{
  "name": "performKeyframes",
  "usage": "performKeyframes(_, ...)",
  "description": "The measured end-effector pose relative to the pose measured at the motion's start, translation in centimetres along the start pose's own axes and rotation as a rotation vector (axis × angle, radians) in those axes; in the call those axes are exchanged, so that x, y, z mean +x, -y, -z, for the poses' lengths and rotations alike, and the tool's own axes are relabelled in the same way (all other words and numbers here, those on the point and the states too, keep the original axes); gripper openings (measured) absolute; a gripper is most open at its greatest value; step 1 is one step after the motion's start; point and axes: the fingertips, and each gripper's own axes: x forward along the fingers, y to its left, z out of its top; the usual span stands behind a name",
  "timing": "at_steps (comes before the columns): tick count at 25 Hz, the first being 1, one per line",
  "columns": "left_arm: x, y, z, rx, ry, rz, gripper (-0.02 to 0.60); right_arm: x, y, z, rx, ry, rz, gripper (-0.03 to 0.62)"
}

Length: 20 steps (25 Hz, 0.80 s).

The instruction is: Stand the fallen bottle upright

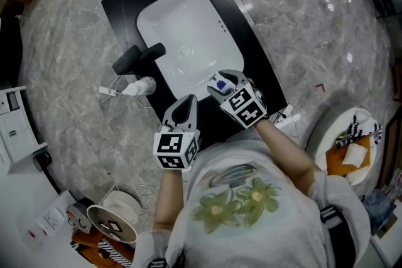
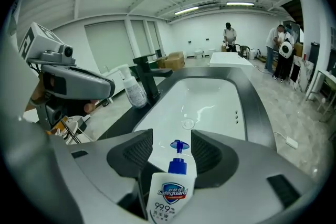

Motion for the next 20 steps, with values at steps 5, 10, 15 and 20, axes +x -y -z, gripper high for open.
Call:
performKeyframes(5,0.9,-0.8,0.6,-0.027,-0.014,-0.003,0.018,2.0,0.7,0.8,-0.006,-0.064,-0.001,0.209)
performKeyframes(10,1.8,-1.8,1.0,-0.042,-0.026,-0.004,0.018,4.0,1.3,1.0,-0.027,-0.112,-0.003,0.209)
performKeyframes(15,2.4,-2.2,1.3,-0.054,-0.037,-0.001,0.018,5.2,1.4,1.8,-0.034,-0.174,-0.004,0.209)
performKeyframes(20,3.1,-2.7,1.6,-0.057,-0.049,0.003,0.018,6.3,2.1,2.4,-0.034,-0.213,0.02,0.209)
